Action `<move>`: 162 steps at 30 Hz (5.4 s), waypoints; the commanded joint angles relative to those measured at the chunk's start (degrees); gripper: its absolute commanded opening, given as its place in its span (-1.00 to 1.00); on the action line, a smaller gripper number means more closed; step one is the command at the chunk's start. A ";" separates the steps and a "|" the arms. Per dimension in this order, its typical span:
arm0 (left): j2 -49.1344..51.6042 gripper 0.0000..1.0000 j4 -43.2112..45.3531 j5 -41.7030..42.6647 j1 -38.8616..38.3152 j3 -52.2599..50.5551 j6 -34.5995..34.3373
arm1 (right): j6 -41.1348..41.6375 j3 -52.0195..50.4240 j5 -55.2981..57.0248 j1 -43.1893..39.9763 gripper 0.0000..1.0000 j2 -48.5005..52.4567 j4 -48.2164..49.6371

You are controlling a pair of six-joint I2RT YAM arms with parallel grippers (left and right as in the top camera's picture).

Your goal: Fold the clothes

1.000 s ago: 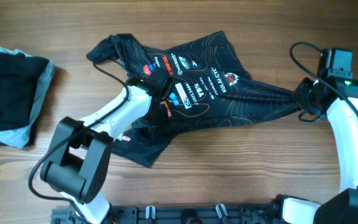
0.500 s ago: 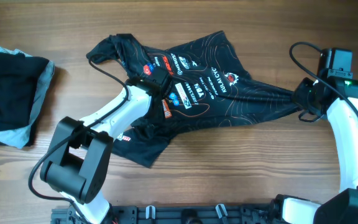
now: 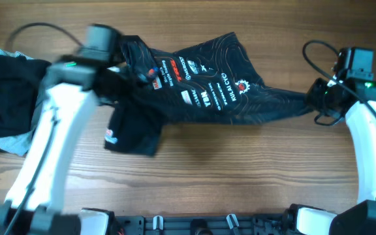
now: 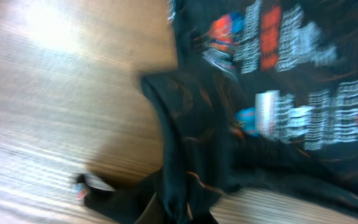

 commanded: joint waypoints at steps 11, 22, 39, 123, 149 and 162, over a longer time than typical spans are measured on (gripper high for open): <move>-23.34 -0.92 6.36 28.13 31.43 9.51 8.02 | -6.99 41.97 -2.12 -2.38 -0.92 -3.37 -19.61; -11.91 -0.92 22.43 30.91 26.73 9.62 1.55 | -16.17 43.56 -12.33 -4.66 -0.92 5.09 -11.06; 6.16 -0.92 65.42 26.80 23.52 22.67 -7.48 | -4.33 50.77 -12.92 -5.57 -0.92 15.17 28.46; 18.16 0.47 11.13 0.96 -5.55 -22.69 2.36 | -7.17 -5.57 7.10 -8.74 -0.60 28.87 16.20; 16.65 0.58 28.87 9.18 8.02 -23.15 -0.85 | -7.10 -5.57 6.99 -8.74 -0.58 28.87 16.46; 16.63 -0.92 20.44 2.54 9.64 -32.17 -0.24 | -1.40 -5.51 8.85 -9.03 -0.79 28.85 1.81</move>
